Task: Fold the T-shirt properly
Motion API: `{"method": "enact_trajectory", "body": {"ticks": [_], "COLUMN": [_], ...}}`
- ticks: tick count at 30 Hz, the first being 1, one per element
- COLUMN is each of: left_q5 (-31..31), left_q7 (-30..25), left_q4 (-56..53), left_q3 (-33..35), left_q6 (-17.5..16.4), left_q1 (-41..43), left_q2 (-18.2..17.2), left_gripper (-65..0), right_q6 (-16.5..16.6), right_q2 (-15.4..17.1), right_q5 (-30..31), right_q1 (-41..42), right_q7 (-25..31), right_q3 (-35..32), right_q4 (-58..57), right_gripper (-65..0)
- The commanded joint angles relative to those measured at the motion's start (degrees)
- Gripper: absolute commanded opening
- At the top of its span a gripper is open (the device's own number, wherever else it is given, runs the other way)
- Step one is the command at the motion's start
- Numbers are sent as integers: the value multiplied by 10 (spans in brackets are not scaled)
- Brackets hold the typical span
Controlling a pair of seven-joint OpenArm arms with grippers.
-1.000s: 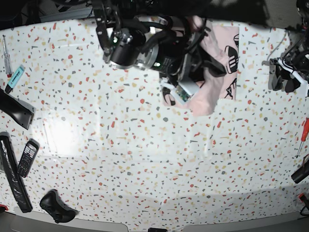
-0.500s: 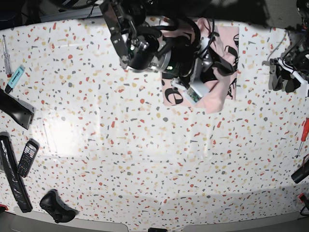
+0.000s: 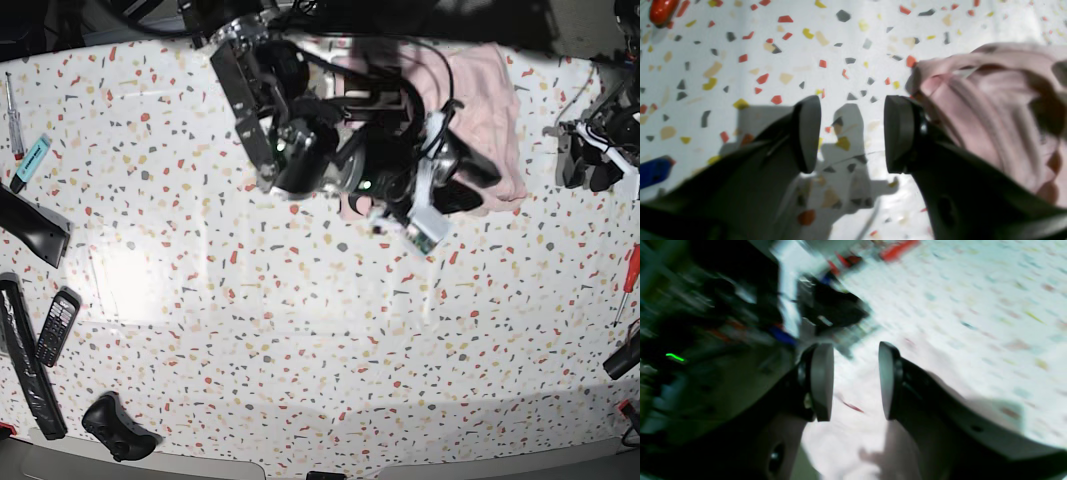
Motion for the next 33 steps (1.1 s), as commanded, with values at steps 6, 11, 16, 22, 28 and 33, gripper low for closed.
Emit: {"method": "enact_trajectory", "body": {"ticks": [6,11,16,22,28,33], "left_q5": [-183,-301,-336,-386,-389,-291], "left_q7": [135,283,309,352,356,301], "left_q4": [8,8,12,77,139,138], "left_q3": [-4,-4,-4,-4,-1,47], "left_q6": [-39,-39,-39,-39,-39,-39], "left_q1": [-2,4,44,115,161,160], "left_q2": [-11,-11,-11,-11,5,51], "left_gripper": [-650,-650,-650,-650,-650,-650], "right_q6": [17,17,17,17,16,15], "right_q2": [-6,11,71,95,90,90], "right_q5": [-73,-80,-83,-113,-140,-140], "right_q1": [46,54,53,55,76,93], "right_q7": [-99,-103,-96,-44,-5,-3], "right_q3": [76,141,160,160,159,159], "right_q4": [11,11,10,-31,-94,-118], "right_gripper": [-564,-650,-650,-650,-650,-650]}}
